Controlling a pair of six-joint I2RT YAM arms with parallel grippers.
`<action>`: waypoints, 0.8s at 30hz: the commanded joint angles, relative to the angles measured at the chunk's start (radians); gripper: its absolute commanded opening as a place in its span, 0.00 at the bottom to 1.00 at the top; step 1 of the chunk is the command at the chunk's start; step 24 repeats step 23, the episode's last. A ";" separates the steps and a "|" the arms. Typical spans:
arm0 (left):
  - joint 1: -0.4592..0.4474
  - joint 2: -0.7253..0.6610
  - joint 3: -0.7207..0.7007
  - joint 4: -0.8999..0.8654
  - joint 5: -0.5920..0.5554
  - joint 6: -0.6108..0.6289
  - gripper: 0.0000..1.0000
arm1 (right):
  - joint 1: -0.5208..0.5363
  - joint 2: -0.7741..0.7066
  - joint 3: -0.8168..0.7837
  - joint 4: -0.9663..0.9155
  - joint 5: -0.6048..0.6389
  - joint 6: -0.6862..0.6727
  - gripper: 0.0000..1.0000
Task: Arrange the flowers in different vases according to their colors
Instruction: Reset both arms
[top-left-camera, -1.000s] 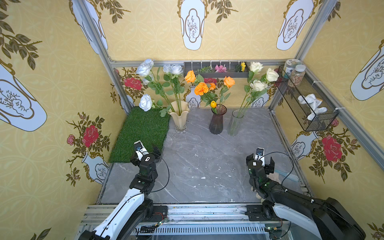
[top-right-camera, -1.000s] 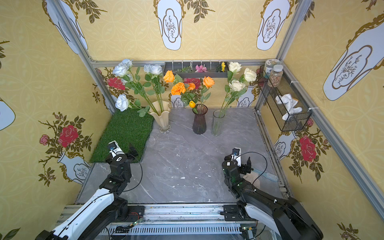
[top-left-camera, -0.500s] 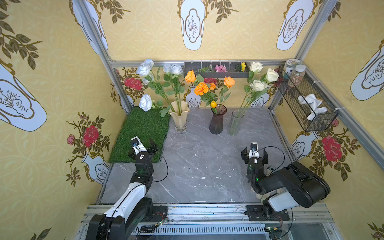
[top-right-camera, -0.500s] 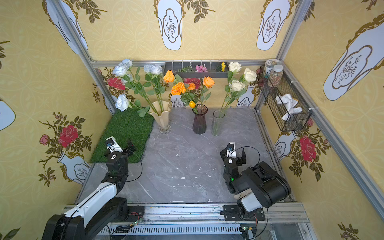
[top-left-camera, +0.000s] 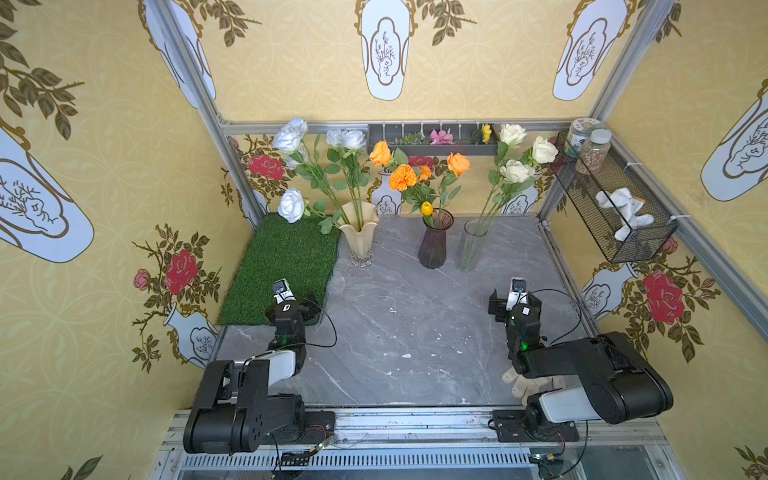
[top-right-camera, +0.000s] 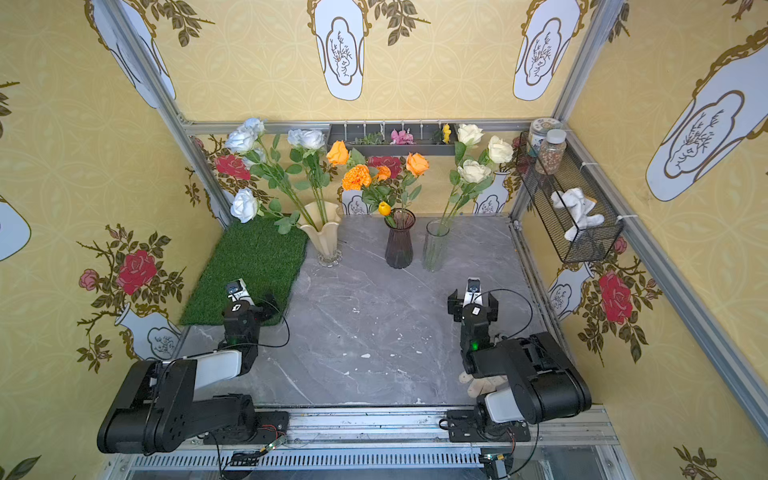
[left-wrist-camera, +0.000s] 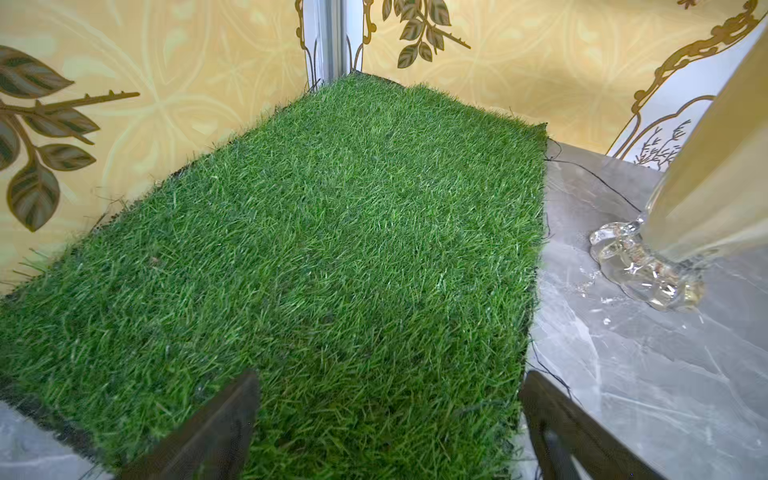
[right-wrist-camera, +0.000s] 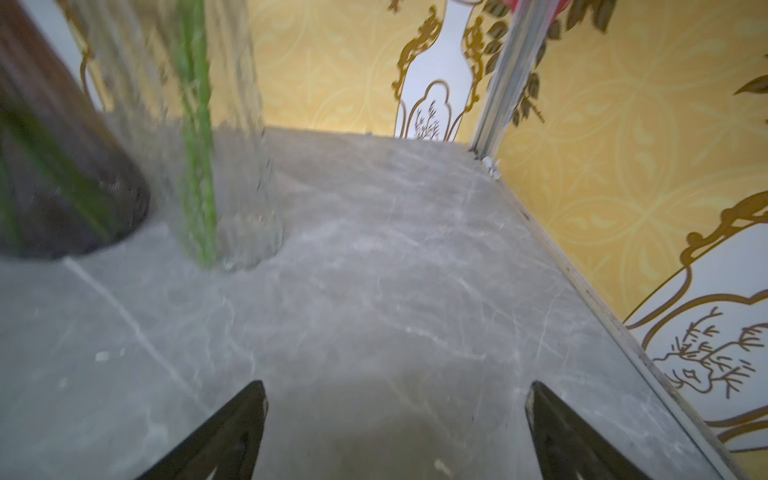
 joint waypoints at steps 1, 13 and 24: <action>0.002 -0.005 -0.008 0.076 0.031 -0.007 1.00 | -0.001 -0.001 0.013 -0.058 -0.038 0.037 0.97; 0.002 0.012 0.000 0.077 0.038 -0.008 1.00 | 0.000 0.001 0.012 -0.053 -0.039 0.037 0.97; 0.003 0.007 -0.002 0.078 0.042 -0.006 1.00 | -0.002 0.001 0.010 -0.052 -0.037 0.037 0.97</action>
